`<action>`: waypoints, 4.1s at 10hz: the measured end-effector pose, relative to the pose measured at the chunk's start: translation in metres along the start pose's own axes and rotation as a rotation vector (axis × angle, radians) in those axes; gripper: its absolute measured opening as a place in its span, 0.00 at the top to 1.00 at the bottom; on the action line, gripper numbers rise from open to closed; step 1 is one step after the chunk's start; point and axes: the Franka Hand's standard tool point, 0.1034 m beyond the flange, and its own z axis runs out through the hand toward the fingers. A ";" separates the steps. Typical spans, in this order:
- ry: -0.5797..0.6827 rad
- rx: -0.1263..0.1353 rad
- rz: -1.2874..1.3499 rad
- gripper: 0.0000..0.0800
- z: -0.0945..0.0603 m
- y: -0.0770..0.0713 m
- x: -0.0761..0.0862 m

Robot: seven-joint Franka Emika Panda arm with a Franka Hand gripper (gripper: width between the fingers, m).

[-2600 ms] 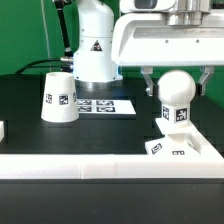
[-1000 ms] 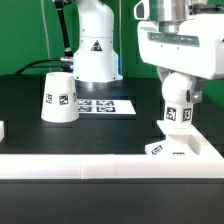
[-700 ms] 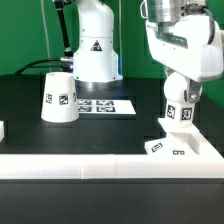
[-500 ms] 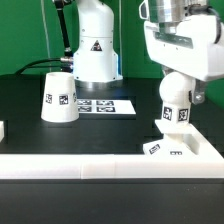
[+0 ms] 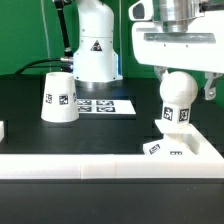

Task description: Assemble lamp

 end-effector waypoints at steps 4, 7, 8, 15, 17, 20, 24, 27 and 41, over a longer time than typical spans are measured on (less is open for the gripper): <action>0.022 -0.030 -0.421 0.13 0.000 0.004 0.006; 0.040 -0.065 -0.826 0.13 -0.002 0.004 0.010; 0.040 -0.072 -0.915 0.13 -0.001 0.003 0.010; 0.025 -0.093 -1.420 0.13 -0.001 0.006 0.013; 0.047 -0.119 -1.642 0.13 -0.001 0.004 0.013; 0.034 -0.165 -1.916 0.13 -0.001 0.004 0.013; -0.009 -0.249 -2.333 0.13 0.001 0.003 0.011; -0.024 -0.280 -2.444 0.13 0.000 0.004 0.013; 0.068 -0.237 -1.798 0.28 0.001 0.008 0.018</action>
Offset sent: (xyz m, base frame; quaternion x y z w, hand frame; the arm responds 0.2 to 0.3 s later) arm 0.0003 -0.0154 0.0011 -0.0578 0.0447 -0.3361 0.9390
